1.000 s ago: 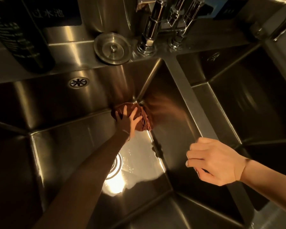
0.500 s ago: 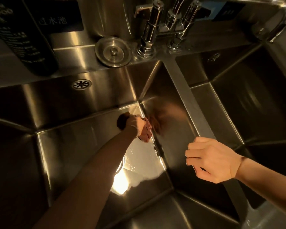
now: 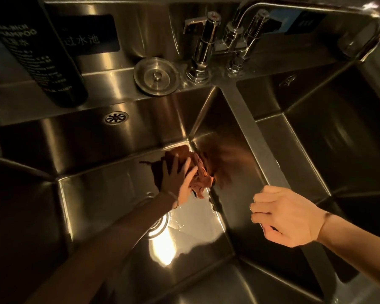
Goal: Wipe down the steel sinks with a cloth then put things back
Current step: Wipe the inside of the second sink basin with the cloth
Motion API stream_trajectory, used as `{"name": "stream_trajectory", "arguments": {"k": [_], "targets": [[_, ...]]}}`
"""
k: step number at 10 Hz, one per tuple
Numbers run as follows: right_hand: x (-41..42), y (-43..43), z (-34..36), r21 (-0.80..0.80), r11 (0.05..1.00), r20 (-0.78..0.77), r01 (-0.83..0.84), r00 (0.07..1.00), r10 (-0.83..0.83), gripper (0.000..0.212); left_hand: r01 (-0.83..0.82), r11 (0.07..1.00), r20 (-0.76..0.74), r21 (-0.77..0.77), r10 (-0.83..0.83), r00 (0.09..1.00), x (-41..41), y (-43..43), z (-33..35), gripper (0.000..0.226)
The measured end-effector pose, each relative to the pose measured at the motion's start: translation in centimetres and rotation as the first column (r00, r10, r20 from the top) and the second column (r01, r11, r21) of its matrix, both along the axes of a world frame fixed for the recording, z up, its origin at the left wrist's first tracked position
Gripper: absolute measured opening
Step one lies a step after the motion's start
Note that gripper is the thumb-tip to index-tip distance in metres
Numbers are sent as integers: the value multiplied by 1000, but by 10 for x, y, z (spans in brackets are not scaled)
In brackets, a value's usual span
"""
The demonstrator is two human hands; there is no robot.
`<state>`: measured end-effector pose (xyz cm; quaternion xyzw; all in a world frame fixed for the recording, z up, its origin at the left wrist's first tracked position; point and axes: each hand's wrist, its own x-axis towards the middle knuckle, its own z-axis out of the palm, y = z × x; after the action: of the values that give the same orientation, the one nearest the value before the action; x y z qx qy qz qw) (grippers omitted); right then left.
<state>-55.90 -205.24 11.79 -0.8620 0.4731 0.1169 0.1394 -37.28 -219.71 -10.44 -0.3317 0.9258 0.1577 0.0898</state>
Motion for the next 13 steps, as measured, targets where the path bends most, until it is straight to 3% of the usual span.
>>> {"name": "stream_trajectory", "arguments": {"k": [1, 2, 3, 4, 5, 6, 9, 10, 11, 12, 13], "targets": [[0, 0, -1, 0, 1000, 5, -9, 1000, 9, 23, 88, 996, 98, 23, -90, 991, 14, 4, -31, 64], [-2, -1, -1, 25, 1000, 5, -16, 1000, 16, 24, 21, 1000, 82, 10, -21, 996, 8, -21, -37, 67], [-5, 1, -4, 41, 999, 16, -2, 1000, 1, 23, -160, 987, 48, -24, 161, 986, -13, -36, -31, 59], [-5, 2, -7, 34, 999, 43, -5, 999, 4, 21, -230, 965, 23, 129, 229, 973, -27, -25, -33, 57], [-4, 0, -5, 19, 999, 36, -32, 999, 31, 19, -49, 987, -72, 152, 60, 996, -12, -33, -32, 49], [-3, 1, -4, 17, 1000, 12, -25, 1000, 24, 19, 218, 974, 89, 54, -222, 971, 2, -49, -33, 53], [-2, 1, -2, -5, 999, 24, -46, 999, 47, 19, -96, 995, 84, 29, 94, 992, 24, -37, -35, 47], [-3, 0, -3, 1, 999, 9, -48, 999, 48, 22, -55, 998, 108, 28, 51, 993, 50, -26, -37, 52], [-3, 2, -6, -15, 999, -8, -49, 999, 49, 20, -31, 999, -25, -41, 30, 999, 54, 4, -24, 50], [-3, 1, -5, -35, 998, 13, -45, 999, 45, 19, 12, 999, 123, 46, -17, 992, 36, 41, -18, 65], [-3, 1, -5, -46, 998, 40, -40, 998, 42, 19, 372, 903, 12, 215, -384, 923, 37, 50, -45, 49]]}}
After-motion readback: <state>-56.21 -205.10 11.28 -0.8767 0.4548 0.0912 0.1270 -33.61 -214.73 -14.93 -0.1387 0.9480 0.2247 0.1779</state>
